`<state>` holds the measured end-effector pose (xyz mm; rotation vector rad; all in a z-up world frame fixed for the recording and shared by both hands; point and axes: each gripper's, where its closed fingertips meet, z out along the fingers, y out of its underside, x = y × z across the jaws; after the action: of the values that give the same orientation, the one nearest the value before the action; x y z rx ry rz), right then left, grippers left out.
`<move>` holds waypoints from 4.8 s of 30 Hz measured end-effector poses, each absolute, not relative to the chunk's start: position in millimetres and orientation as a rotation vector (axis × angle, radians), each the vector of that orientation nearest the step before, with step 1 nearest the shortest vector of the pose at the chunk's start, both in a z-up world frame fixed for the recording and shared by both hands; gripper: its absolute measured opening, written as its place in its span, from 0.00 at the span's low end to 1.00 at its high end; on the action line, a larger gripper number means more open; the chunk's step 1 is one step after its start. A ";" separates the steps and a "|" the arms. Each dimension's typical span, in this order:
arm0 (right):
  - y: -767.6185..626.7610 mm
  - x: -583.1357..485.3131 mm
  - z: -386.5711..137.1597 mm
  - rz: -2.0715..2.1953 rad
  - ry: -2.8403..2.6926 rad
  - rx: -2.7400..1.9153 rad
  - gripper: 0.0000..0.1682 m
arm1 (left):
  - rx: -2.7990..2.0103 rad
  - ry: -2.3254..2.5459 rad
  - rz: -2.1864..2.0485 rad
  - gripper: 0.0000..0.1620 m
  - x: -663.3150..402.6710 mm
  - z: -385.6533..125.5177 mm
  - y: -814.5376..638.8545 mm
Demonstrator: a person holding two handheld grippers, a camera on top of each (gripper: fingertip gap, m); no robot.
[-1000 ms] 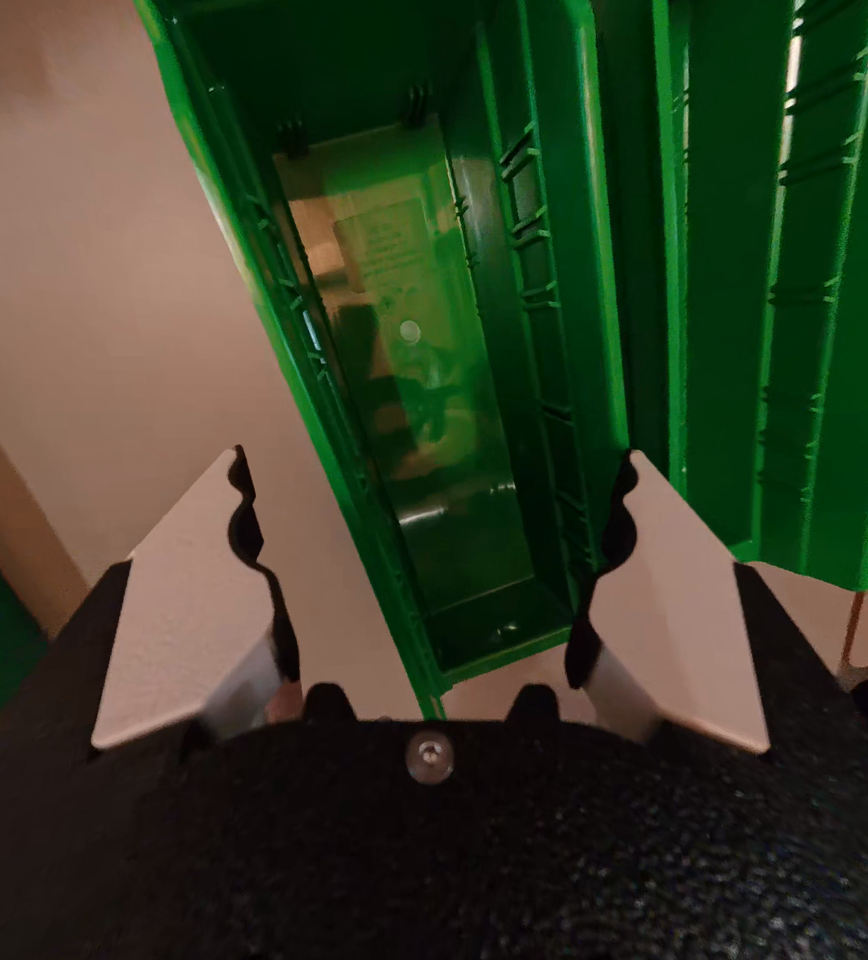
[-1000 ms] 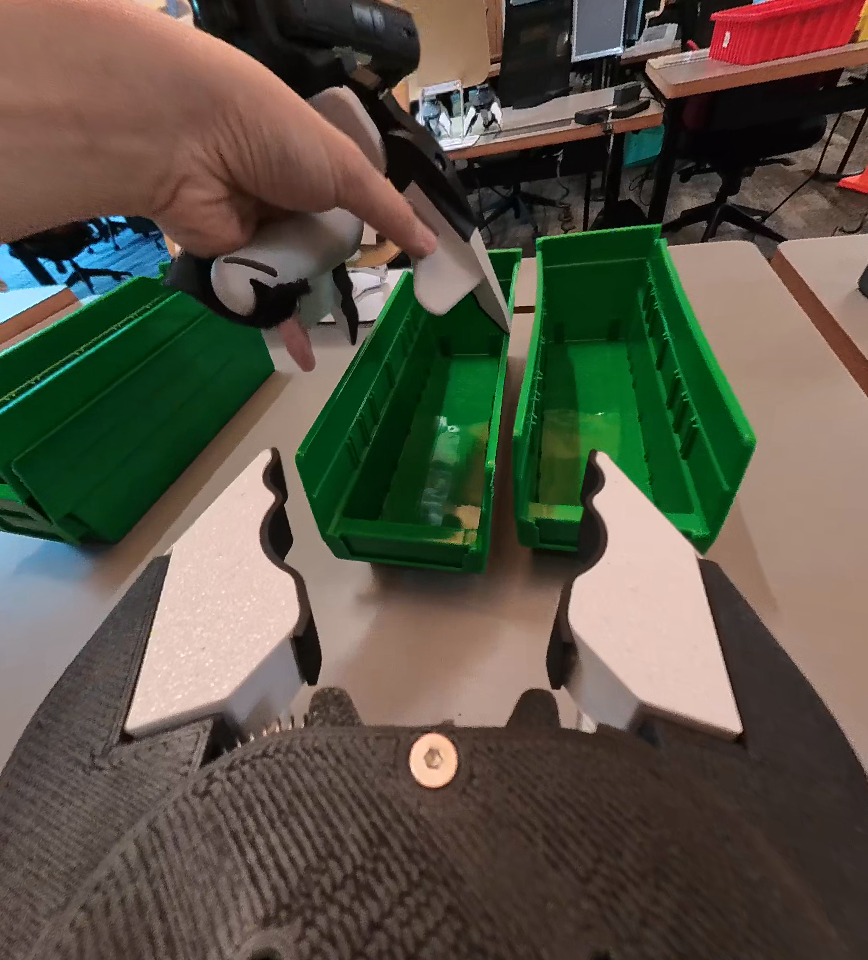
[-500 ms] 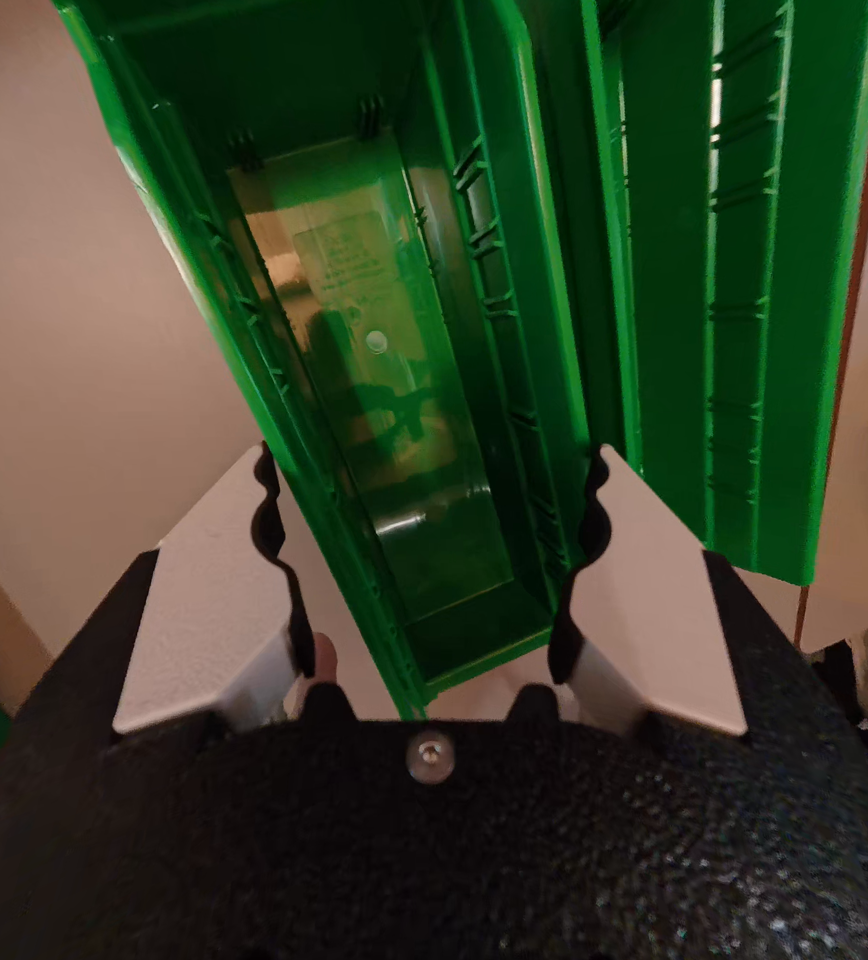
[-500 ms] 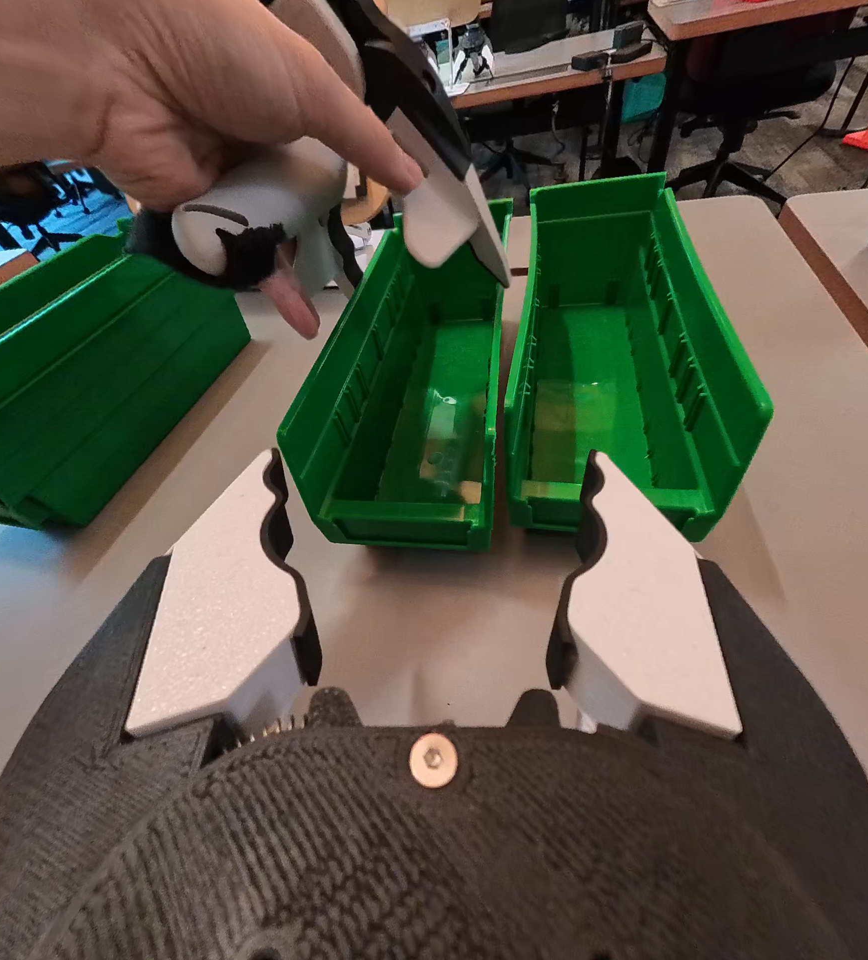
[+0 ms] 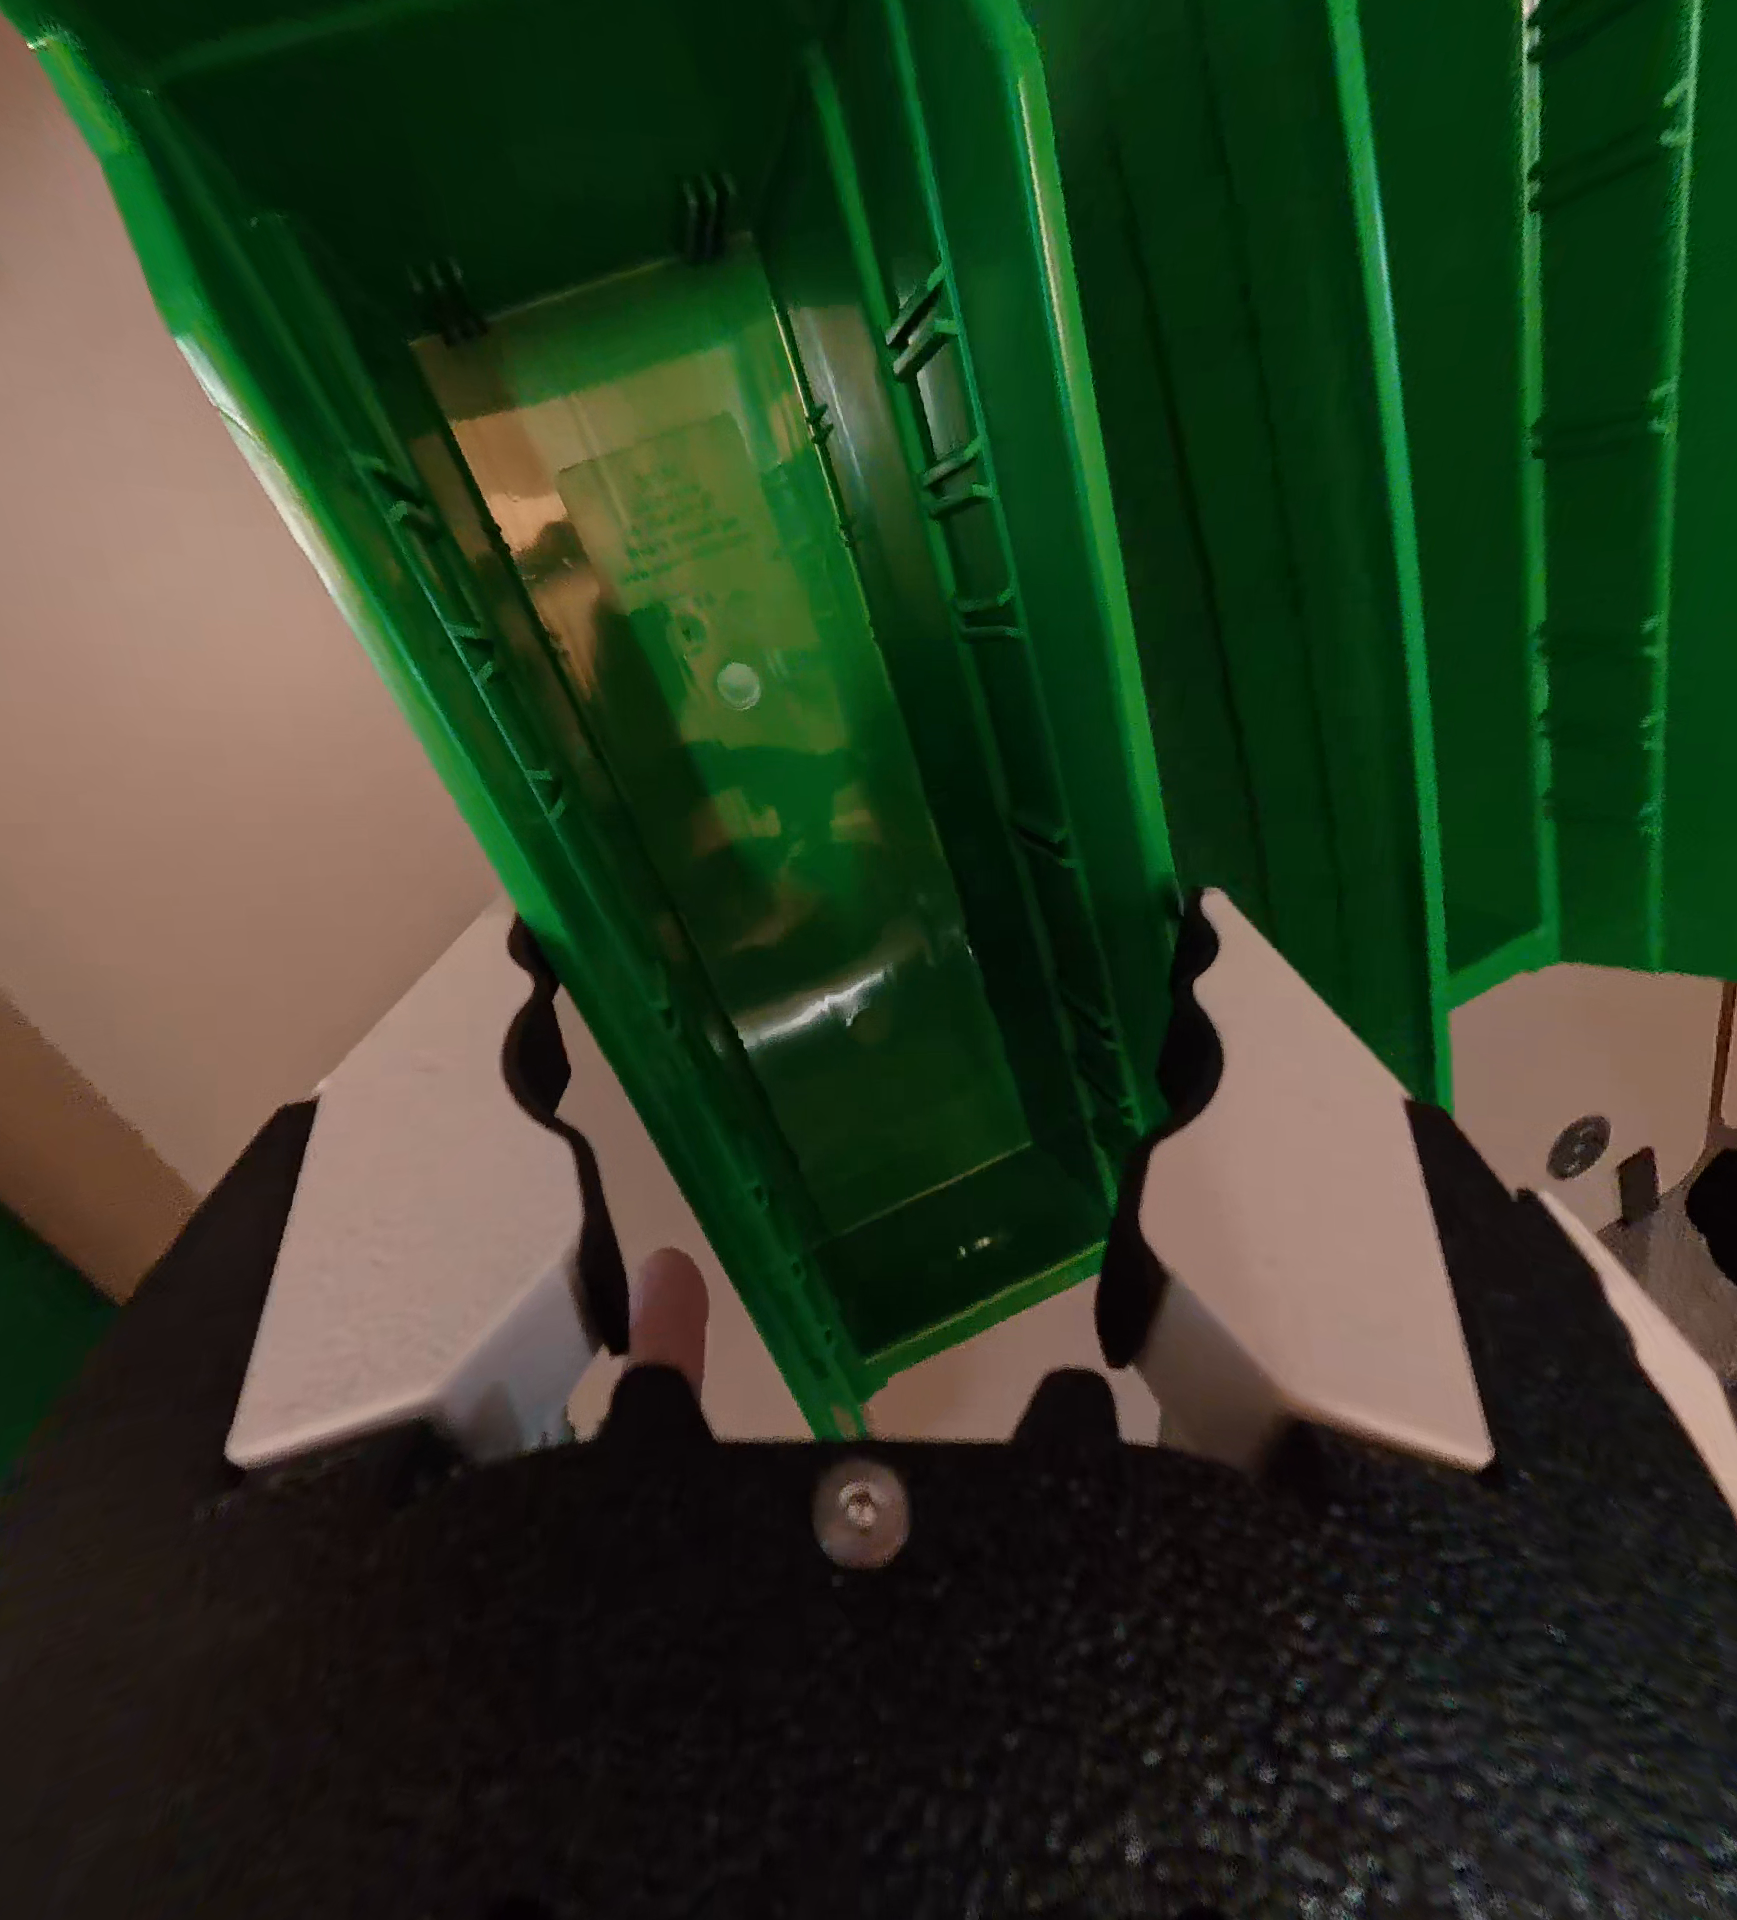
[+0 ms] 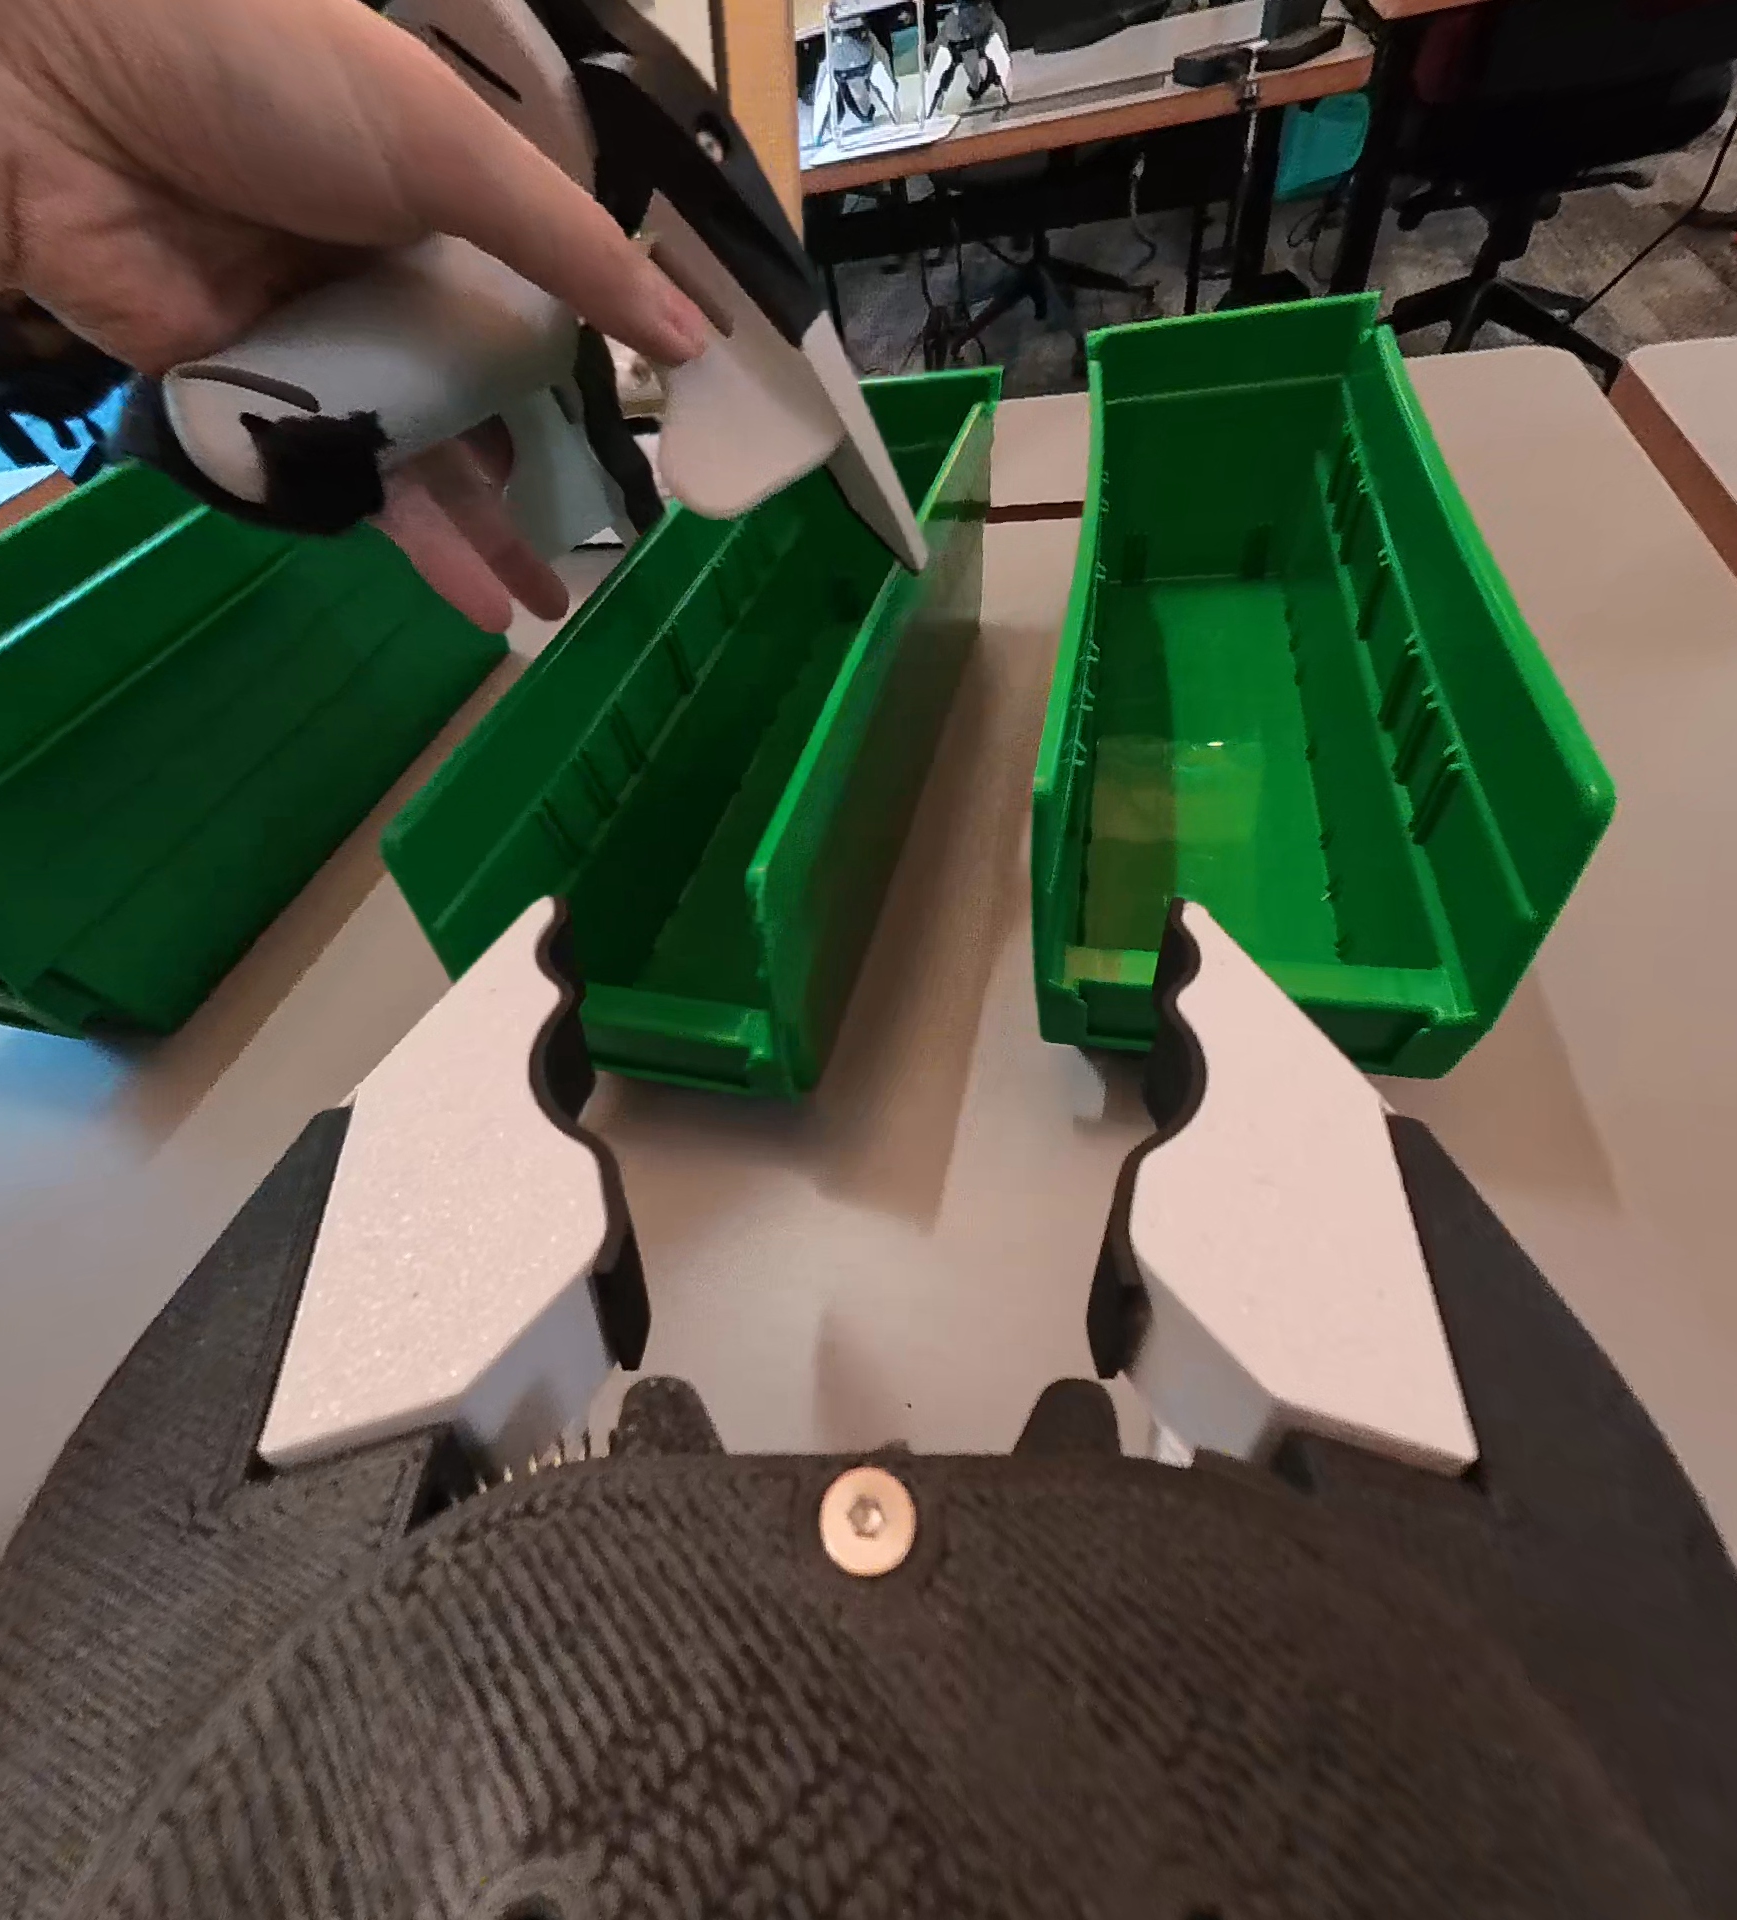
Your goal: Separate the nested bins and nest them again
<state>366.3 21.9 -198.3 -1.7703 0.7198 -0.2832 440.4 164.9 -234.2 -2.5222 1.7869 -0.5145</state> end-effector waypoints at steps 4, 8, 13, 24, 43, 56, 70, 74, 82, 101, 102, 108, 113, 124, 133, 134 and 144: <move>27.3 363.4 -200.3 -0.276 0.705 -1.784 0.63 | -2.396 1.796 -0.606 0.62 432.7 -220.6 172.4; 33.2 360.4 -203.5 -0.258 0.695 -1.798 0.62 | -2.299 1.764 -0.705 0.62 425.0 -204.6 176.1; 39.1 355.4 -201.3 -0.251 0.677 -1.811 0.62 | -2.228 1.783 -0.801 0.61 413.0 -183.4 170.2; 101.4 354.7 -152.6 -0.255 0.673 -1.904 0.85 | -1.785 1.540 -0.884 0.61 318.3 -115.5 256.1; 164.6 419.3 -246.5 0.037 1.061 -2.628 0.80 | -1.527 1.224 -0.840 0.63 208.1 -116.7 356.0; 173.1 431.2 -263.0 0.037 1.121 -2.697 0.86 | -1.549 1.209 -0.900 0.63 198.9 -128.6 354.9; 180.6 435.3 -264.3 0.157 1.181 -2.588 0.84 | -1.616 1.215 -0.936 0.63 200.9 -139.7 356.5; 181.6 436.0 -264.6 0.145 1.172 -2.584 0.84 | -1.625 1.213 -0.968 0.63 210.4 -134.4 357.5; 183.8 434.6 -270.9 0.153 1.165 -2.621 0.90 | -1.654 1.233 -0.957 0.61 211.9 -147.1 376.2; 184.3 433.2 -277.5 0.071 1.121 -2.729 0.94 | -1.752 1.222 -1.111 0.60 206.7 -166.9 383.7; 186.0 431.8 -277.2 0.095 1.112 -2.723 0.94 | -1.754 1.230 -1.115 0.60 206.7 -167.8 382.7; 181.6 426.7 -277.0 0.178 1.093 -2.747 0.92 | -1.735 1.228 -1.155 0.60 205.6 -160.7 378.1; 175.1 417.5 -277.2 0.213 1.052 -2.817 0.92 | -1.732 1.232 -1.168 0.60 205.2 -158.9 375.4; 171.9 410.0 -273.8 0.251 1.114 -2.808 0.82 | -1.714 1.251 -1.176 0.59 204.1 -154.9 367.9; 171.0 405.8 -245.7 0.285 1.134 -2.764 0.78 | -1.731 1.260 -1.180 0.59 206.1 -161.1 369.1; 171.3 406.6 -241.9 0.282 1.142 -2.759 0.77 | -1.735 1.266 -1.174 0.59 206.5 -163.1 369.5; 186.0 385.9 -195.7 0.421 1.260 -2.715 0.73 | -1.728 1.237 -1.180 0.59 202.0 -156.8 376.4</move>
<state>385.9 186.0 -195.7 -2.7150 1.2603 0.4206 202.0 376.4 -156.8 -1.7279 1.2365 -1.1805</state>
